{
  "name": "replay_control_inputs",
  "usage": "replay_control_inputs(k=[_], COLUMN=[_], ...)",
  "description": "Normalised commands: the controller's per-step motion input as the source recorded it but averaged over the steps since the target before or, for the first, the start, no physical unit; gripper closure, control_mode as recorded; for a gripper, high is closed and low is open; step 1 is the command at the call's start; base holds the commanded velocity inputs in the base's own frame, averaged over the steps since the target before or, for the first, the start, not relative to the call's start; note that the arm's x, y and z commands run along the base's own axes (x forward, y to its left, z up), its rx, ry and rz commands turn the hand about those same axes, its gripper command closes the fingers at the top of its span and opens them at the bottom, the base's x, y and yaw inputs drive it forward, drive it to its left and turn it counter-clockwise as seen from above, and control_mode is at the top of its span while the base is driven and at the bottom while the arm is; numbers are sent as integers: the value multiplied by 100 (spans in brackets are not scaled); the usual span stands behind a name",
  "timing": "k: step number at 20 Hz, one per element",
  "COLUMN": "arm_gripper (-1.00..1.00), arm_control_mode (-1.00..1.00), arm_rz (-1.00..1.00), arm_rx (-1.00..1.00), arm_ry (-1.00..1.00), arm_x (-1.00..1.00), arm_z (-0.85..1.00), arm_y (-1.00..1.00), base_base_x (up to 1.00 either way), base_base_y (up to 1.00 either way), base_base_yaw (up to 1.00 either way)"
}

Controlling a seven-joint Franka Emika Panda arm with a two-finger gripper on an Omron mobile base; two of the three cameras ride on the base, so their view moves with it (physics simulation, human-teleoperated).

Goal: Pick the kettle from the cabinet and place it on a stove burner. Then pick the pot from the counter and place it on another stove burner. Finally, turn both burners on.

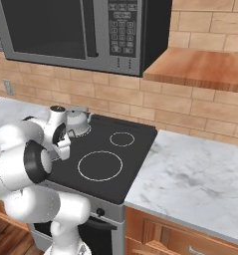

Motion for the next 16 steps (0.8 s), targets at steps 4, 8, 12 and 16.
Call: replay_control_inputs(k=[4,8,12,16], arm_gripper=[100,100,100,100], arm_control_mode=[-100,-100,-100,-100], arm_rz=[4,4,3,3], arm_rx=[-1,-1,0,0], arm_ry=[0,0,0,0], arm_x=[19,21,20,11], arm_z=[-27,-25,-18,-9], arm_y=[26,25,20,5], base_base_x=[0,0,0,0], base_base_y=[0,0,0,0], base_base_yaw=[0,0,0,0])
